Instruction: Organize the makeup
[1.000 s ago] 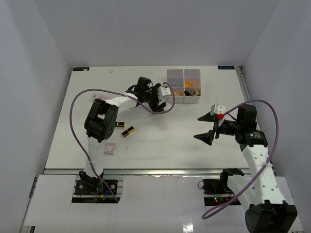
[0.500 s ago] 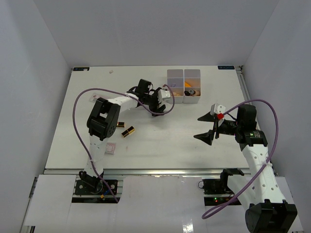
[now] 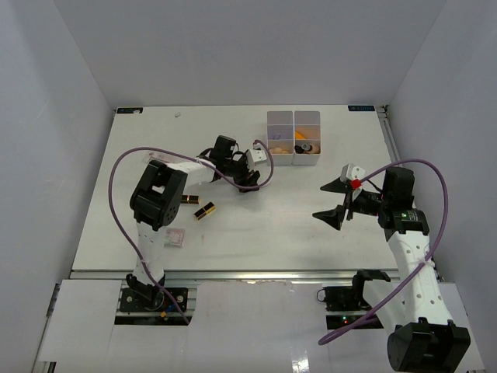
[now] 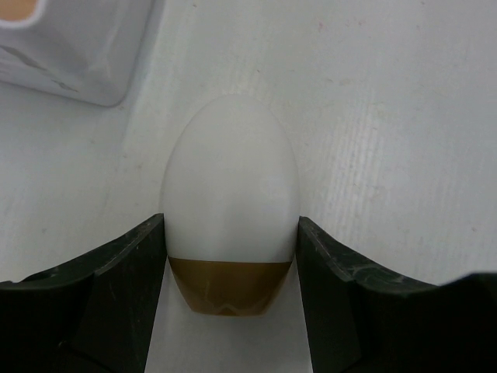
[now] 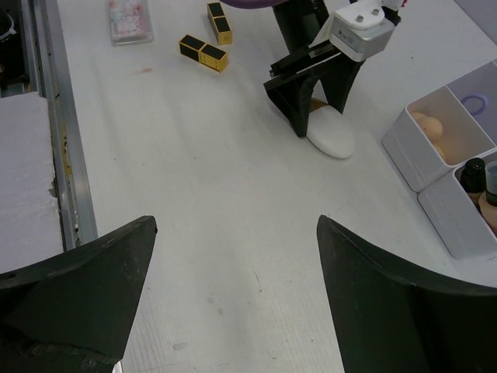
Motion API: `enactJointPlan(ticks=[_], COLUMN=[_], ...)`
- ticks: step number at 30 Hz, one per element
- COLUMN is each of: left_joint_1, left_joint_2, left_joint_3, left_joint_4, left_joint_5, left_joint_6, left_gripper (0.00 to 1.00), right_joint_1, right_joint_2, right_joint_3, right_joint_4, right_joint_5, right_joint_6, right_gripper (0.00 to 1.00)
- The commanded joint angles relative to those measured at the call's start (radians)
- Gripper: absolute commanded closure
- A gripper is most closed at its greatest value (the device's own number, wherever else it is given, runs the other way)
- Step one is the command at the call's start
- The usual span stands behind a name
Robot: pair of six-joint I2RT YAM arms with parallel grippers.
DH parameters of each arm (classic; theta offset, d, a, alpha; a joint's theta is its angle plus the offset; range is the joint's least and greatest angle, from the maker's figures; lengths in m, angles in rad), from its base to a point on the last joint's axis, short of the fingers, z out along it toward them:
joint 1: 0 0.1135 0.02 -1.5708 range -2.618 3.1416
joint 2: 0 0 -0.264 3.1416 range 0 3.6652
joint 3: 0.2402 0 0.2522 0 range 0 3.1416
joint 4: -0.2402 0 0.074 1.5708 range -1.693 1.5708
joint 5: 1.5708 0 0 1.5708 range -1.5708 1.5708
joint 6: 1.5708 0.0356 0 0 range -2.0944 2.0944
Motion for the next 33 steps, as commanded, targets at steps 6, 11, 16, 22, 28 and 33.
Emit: enactJointPlan(ticks=[6,11,16,22,28,33], left_joint_1=[-0.046,-0.125,-0.254,-0.353,-0.428,-0.452], left_joint_2=[-0.307,-0.493,-0.671,-0.753,-0.695,-0.659], left_joint_3=[-0.259,-0.401,-0.548,-0.702,-0.668,-0.618], left_joint_4=[0.107,0.249,0.459,0.744,0.78,0.772], left_joint_5=[0.04,0.001,-0.153,-0.312,-0.419,-0.463], left_joint_6=[-0.223,-0.369,-0.553,-0.692,-0.658,-0.607], left_gripper=[0.95,1.0,1.0,1.0,1.0,1.0], right_joint_1=[-0.019,-0.018,0.0,0.099,0.18,0.201], right_joint_2=[0.033,0.183,0.373,0.525,0.536,0.523], right_joint_3=[-0.062,0.007,0.187,0.324,0.326,0.292], right_joint_4=[0.154,0.207,0.229,0.219,0.19,0.189], right_joint_5=[-0.002,-0.038,-0.153,-0.056,0.129,0.196], right_joint_6=[0.181,0.402,0.685,0.834,0.888,0.915], right_gripper=[0.1,0.08,0.1,0.1,0.1,0.08])
